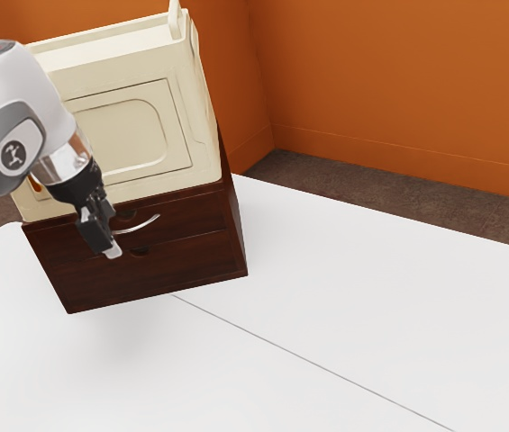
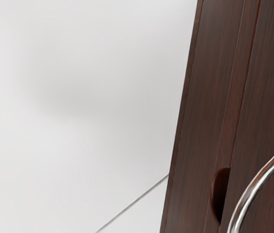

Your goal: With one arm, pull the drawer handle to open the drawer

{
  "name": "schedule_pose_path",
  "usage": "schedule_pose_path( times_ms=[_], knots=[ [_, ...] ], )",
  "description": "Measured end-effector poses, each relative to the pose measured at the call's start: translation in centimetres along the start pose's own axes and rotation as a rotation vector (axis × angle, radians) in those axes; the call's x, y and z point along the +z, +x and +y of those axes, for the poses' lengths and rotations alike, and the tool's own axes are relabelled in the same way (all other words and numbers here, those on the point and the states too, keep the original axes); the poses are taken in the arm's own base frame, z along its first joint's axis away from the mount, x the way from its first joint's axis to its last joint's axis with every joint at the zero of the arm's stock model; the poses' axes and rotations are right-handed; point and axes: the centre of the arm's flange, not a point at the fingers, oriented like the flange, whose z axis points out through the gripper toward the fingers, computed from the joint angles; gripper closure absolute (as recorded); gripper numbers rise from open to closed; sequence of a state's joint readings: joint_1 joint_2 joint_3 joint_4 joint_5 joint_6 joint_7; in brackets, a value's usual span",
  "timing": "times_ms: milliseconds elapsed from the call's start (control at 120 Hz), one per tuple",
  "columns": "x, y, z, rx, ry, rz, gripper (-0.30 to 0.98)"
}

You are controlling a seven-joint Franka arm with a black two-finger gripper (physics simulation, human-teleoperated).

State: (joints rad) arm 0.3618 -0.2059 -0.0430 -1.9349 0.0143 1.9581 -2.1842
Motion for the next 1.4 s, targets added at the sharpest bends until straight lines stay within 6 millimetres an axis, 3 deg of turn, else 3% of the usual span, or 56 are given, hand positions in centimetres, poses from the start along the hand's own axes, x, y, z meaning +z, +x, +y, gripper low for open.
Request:
schedule_pose_path(
  times_ms=[158,808,1108,1400],
  knots=[
    [1.3,-0.2,0.9,0.004,0.012,0.009,0.01],
    [2.0,-0.3,1.9,0.093,-0.043,0.005,0.02],
    [3.2,-0.2,1.3,0.091,-0.025,-0.014,0.03],
    [3.4,-0.1,0.4,0.071,-0.007,-0.031,0.13]
  ],
)
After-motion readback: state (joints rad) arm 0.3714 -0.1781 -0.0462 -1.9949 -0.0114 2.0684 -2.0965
